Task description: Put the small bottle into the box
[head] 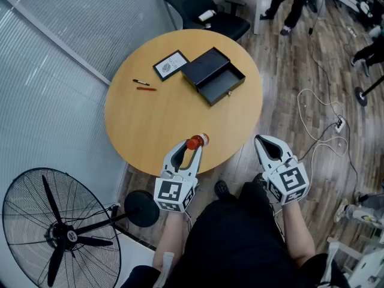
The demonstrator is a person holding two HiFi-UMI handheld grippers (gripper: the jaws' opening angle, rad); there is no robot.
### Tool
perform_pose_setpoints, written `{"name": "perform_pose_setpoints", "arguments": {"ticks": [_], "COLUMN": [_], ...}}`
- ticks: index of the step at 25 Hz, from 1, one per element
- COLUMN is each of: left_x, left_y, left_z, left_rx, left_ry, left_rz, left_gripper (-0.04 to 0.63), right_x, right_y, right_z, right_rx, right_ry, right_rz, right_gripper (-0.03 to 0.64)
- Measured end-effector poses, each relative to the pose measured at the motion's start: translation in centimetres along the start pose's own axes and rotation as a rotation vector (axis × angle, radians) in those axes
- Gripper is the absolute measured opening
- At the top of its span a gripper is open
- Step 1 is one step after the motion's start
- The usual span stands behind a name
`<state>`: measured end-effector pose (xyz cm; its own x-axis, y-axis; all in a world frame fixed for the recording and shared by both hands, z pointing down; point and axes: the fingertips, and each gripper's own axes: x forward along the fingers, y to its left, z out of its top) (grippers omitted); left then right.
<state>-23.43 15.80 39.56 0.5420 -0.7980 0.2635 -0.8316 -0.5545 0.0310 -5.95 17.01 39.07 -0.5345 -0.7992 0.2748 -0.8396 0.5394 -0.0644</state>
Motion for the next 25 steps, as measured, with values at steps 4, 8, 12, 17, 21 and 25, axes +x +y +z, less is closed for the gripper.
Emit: {"name": "perform_pose_setpoints", "arguments": {"ticks": [4, 8, 12, 17, 21, 25], "left_x": [-0.8, -1.0, -1.1, -0.7, -0.1, 0.8], "left_y": [-0.7, -1.1, -1.5, -1.9, -2.0, -1.6], "left_z": [0.1, 0.2, 0.2, 0.0, -0.4, 0.1], "left_rx": [0.002, 0.002, -0.001, 0.001, -0.006, -0.013], "left_ry": [-0.002, -0.005, -0.009, 0.001, 0.014, 0.012], "left_rz": [-0.016, -0.02, -0.028, -0.043, -0.039, -0.014], "left_gripper": [0.13, 0.13, 0.13, 0.13, 0.13, 0.13], "right_x": [-0.8, -1.3, -1.7, -1.9, -1.6, -0.9], "right_y": [0.7, 0.8, 1.1, 0.8, 0.3, -0.5], "right_z": [0.3, 0.4, 0.0, -0.5, -1.6, -1.1], "right_rx": [-0.002, -0.005, -0.013, 0.032, 0.047, 0.028], "right_ry": [-0.007, -0.007, -0.006, 0.011, 0.015, 0.017], "right_rz": [-0.008, -0.015, -0.008, -0.02, 0.001, 0.026], "right_gripper": [0.008, 0.008, 0.008, 0.009, 0.009, 0.009]}}
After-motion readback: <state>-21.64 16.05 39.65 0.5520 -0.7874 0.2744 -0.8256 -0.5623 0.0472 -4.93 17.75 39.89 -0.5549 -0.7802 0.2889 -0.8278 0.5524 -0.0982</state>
